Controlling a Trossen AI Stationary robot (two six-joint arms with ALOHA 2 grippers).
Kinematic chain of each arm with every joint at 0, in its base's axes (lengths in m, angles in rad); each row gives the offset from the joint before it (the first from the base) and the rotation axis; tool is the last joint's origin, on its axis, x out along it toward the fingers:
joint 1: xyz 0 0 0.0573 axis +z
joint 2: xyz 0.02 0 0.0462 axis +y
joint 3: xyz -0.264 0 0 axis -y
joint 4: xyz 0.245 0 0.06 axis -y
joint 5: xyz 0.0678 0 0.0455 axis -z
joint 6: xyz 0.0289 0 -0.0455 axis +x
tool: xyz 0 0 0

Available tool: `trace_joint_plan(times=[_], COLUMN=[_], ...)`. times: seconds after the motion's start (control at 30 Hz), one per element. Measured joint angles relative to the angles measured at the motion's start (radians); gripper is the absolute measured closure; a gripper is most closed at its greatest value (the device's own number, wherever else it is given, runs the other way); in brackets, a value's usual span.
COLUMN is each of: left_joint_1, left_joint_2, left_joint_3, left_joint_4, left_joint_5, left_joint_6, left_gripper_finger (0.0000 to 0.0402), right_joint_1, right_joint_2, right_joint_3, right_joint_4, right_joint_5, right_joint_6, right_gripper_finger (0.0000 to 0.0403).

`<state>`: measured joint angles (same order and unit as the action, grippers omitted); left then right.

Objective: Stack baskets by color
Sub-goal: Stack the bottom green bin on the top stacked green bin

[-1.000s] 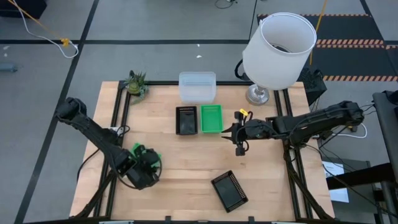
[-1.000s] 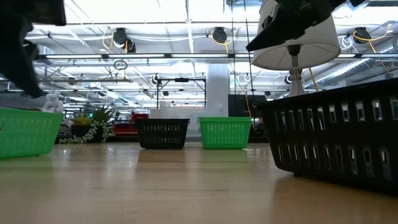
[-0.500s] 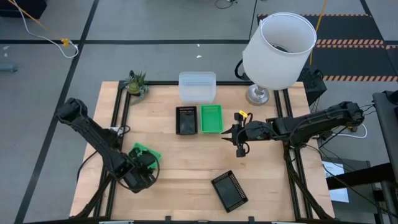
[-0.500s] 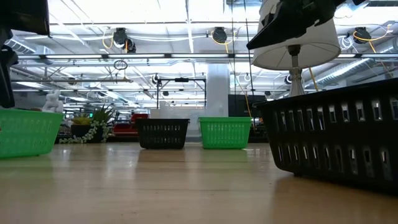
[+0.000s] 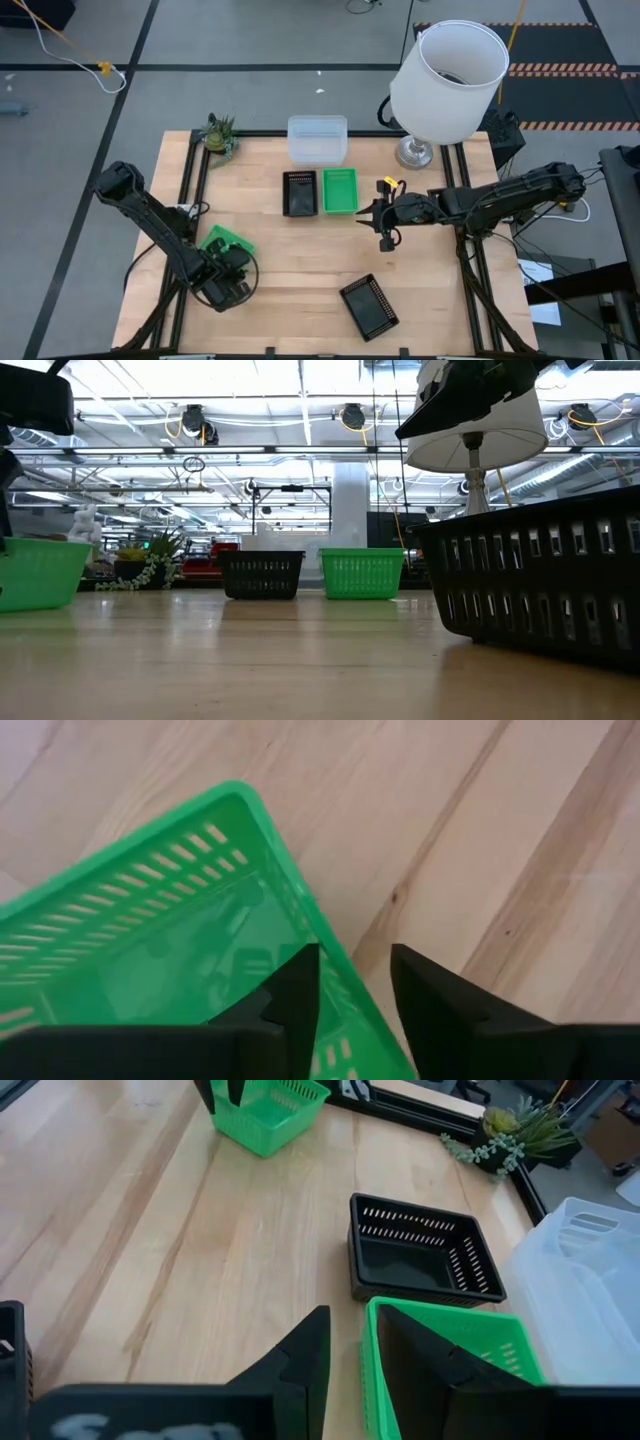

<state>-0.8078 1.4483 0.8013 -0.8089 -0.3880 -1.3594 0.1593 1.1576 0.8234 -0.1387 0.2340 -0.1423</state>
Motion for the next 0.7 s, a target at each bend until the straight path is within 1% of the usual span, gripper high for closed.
trace_joint_plan(times=[0.1, 0.2, 0.23, 0.27, 0.4, 0.47, 0.6, 0.7], left_joint_1=[0.0, 0.0, 0.0, 0.0, 0.003, 0.016, 0.058, 0.092], left_joint_2=[0.0, 0.0, 0.0, -0.001, -0.001, -0.003, -0.01, -0.01], left_joint_3=[0.0, 0.0, 0.001, 0.001, 0.003, 0.022, 0.127, 0.234], left_joint_4=[0.003, 0.001, 0.001, 0.001, -0.008, -0.041, -0.206, -0.373], left_joint_5=[0.014, 0.03, 0.025, 0.026, 0.029, 0.039, 0.026, -0.024], left_joint_6=[0.015, 0.022, 0.023, 0.024, 0.047, 0.075, 0.134, 0.195], left_gripper_finger=[0.0316, 0.0374, 0.0385, 0.0388, 0.038, 0.0385, 0.0392, 0.0392], right_joint_1=[0.0, 0.0, 0.0, 0.0, 0.0, 0.0, 0.011, 0.027], right_joint_2=[0.0, 0.0, 0.0, 0.0, 0.0, 0.0, 0.01, 0.036], right_joint_3=[0.0, 0.0, 0.0, 0.0, 0.0, 0.0, 0.0, 0.0], right_joint_4=[0.0, 0.0, 0.0, 0.0, 0.024, 0.048, 0.127, 0.198], right_joint_5=[0.0, 0.0, 0.0, 0.0, 0.0, 0.0, 0.001, 0.001], right_joint_6=[0.0, 0.0, 0.0, 0.0, 0.005, 0.011, 0.018, 0.014], right_gripper_finger=[0.0323, 0.0323, 0.0323, 0.0323, 0.0323, 0.0323, 0.0323, 0.0323])
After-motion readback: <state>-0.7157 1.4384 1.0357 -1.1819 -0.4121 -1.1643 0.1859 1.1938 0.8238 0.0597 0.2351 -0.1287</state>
